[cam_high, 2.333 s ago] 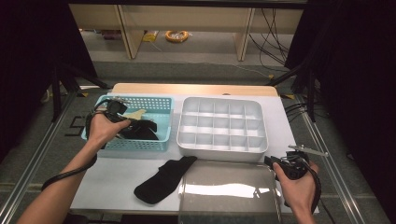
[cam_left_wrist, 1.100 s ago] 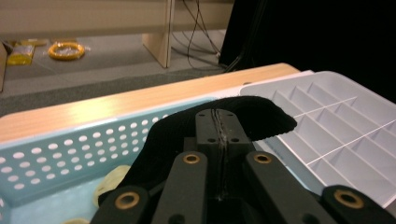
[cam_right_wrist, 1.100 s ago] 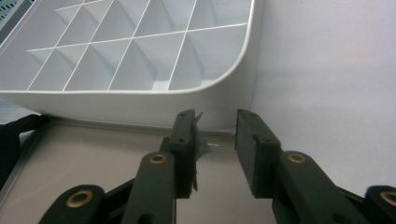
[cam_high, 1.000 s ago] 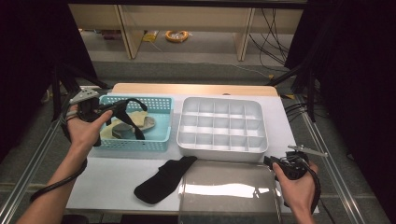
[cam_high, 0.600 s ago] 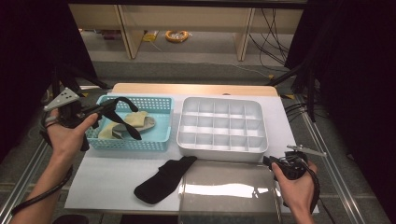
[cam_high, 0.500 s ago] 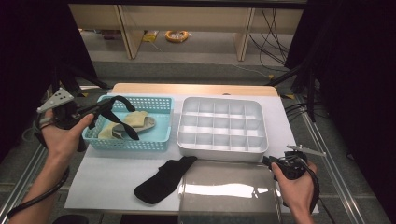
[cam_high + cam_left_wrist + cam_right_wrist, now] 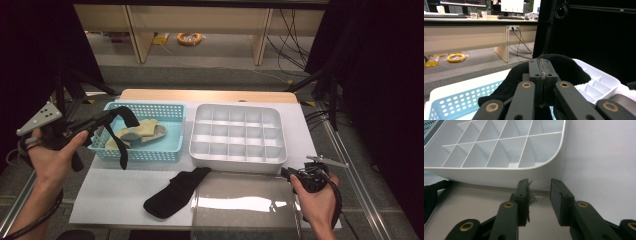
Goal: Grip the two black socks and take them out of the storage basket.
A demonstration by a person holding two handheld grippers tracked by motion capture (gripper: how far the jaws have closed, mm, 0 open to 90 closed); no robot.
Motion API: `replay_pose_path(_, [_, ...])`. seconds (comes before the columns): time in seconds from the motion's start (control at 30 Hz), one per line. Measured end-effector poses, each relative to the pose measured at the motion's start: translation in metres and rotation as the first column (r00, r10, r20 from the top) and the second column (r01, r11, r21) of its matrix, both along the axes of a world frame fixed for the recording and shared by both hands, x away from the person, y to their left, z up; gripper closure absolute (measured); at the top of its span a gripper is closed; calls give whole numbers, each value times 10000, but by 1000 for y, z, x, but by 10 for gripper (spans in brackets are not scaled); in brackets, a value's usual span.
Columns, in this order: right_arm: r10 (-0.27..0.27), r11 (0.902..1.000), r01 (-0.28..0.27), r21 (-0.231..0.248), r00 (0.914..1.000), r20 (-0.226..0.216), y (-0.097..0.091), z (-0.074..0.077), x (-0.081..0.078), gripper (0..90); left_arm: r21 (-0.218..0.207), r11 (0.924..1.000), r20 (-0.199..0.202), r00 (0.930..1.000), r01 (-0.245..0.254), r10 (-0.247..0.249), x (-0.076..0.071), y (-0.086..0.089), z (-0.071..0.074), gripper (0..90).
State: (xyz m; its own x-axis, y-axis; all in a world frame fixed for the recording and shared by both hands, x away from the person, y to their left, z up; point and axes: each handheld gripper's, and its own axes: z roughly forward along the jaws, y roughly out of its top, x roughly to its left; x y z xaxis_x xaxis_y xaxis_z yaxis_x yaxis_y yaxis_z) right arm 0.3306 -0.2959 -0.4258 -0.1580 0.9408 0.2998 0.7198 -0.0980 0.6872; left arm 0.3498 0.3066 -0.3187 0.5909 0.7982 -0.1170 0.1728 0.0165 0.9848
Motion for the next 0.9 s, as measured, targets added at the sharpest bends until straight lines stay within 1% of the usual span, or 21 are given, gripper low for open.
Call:
replay_pose_path(0.1, [56, 9998, -55, 204, 10000, -48, 0, 1, -1, 692, 192, 9998, -47, 10000, -46, 47, -12, 7, -3, 886])
replay_pose_path(0.27, [37, 9999, -37, 151, 10000, 0, 0, 1, -1, 693, 556, 9978, -236, 9991, -347, 361, -27, 19, -15, 885])
replay_pose_path(0.33, [66, 9999, -66, 156, 10000, -1, 0, 1, -1, 692, 733, 9963, -441, 9979, -439, 472, -31, 22, -20, 885])
replay_pose_path(0.37, [36, 10000, -35, 91, 10000, -23, 1, 1, -1, 692, 892, 9953, -633, 9971, -373, 431, -31, 22, -24, 885])
replay_pose_path(0.4, [-224, 9996, 227, 195, 9996, -141, 3, 1, -2, 692, 1068, 9937, -813, 9958, -332, 420, -31, 20, -29, 885])
replay_pose_path(0.43, [-151, 9992, 158, 371, 9997, -199, 4, 1, -2, 692, 1445, 9894, -1048, 9941, -142, 295, -31, 17, -36, 884])
replay_pose_path(0.47, [-2, 9998, 4, 211, 10000, -79, 2, 1, -1, 692, 1721, 9851, -1329, 9909, 3, 229, -29, 12, -43, 884])
replay_pose_path(0.5, [147, 9999, -147, 53, 9999, 39, 1, 0, 0, 691, 1916, 9814, -1524, 9882, 140, 156, -28, 6, -52, 884])
replay_pose_path(0.53, [137, 9998, -136, 124, 9999, -41, 1, 1, 0, 691, 1973, 9801, -1784, 9839, 213, 146, -26, -2, -61, 884])
replay_pose_path(0.6, [163, 9998, -163, 76, 9999, -10, 1, 0, 0, 691, 2560, 9650, -2330, 9725, 563, 51, -22, -15, -78, 883])
replay_pose_path(0.63, [16, 9998, -14, 191, 10000, -96, 3, 1, -1, 691, 2911, 9541, -2594, 9657, 706, 77, -20, -22, -86, 883])
replay_pose_path(0.67, [16, 9997, -12, 237, 9999, -156, 3, 1, -1, 691, 3159, 9440, -2825, 9593, 949, -19, -18, -29, -93, 882])
replay_pose_path(0.7, [33, 9998, -31, 197, 9999, -112, 3, 1, -1, 691, 3309, 9361, -3005, 9536, 1195, -155, -16, -35, -99, 882])
replay_pose_path(0.73, [1, 10000, 0, 91, 10000, -53, 3, 1, -1, 691, 3381, 9301, -3209, 9467, 1432, -292, -14, -41, -105, 881])
replay_pose_path(0.77, [-121, 9995, 127, 304, 9997, -227, 4, 1, -2, 691, 3546, 9197, -3393, 9398, 1683, -411, -13, -46, -110, 881])
replay_pose_path(0.8, [-123, 9994, 131, 332, 9996, -248, 4, 1, -2, 691, 3712, 9068, -3574, 9321, 2000, -592, -12, -50, -114, 881])
replay_pose_path(0.83, [36, 10000, -36, -33, 10000, -18, 2, 0, -1, 691, 3661, 9068, -3646, 9288, 2090, -669, -11, -55, -118, 881])
replay_pose_path(0.87, [20, 10000, -20, -28, 10000, -33, 1, 0, -1, 691, 3767, 8993, -3800, 9224, 2222, -687, -11, -59, -121, 880])
replay_pose_path(0.9, [181, 9998, -180, 106, 9998, -82, 1, 2, -2, 691, 3845, 8912, -3951, 9154, 2409, -770, -11, -62, -124, 878])
